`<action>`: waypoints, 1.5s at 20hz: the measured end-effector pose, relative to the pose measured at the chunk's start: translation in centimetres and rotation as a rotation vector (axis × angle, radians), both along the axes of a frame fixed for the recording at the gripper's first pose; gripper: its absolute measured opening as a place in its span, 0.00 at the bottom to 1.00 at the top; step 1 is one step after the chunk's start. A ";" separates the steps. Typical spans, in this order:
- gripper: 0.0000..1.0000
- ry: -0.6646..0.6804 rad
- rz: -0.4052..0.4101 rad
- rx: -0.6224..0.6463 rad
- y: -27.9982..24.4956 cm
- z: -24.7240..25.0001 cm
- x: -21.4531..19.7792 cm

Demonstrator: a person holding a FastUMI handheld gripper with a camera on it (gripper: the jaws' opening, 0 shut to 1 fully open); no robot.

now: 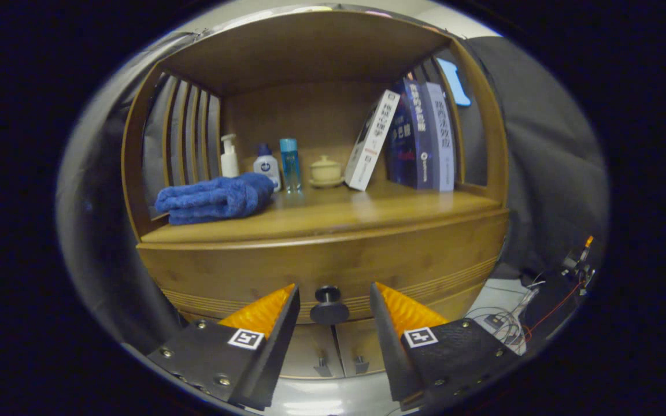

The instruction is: Pull open the drawer, take out the items inside it, and place them on the countertop above the cabinet.

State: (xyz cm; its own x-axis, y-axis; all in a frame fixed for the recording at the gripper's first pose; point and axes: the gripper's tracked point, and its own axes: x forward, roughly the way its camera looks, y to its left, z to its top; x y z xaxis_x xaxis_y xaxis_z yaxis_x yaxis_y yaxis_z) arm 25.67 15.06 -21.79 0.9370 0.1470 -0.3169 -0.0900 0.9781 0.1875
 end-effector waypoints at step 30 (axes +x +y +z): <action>0.34 0.066 -0.002 -0.103 -1.5 -1.9 -9.9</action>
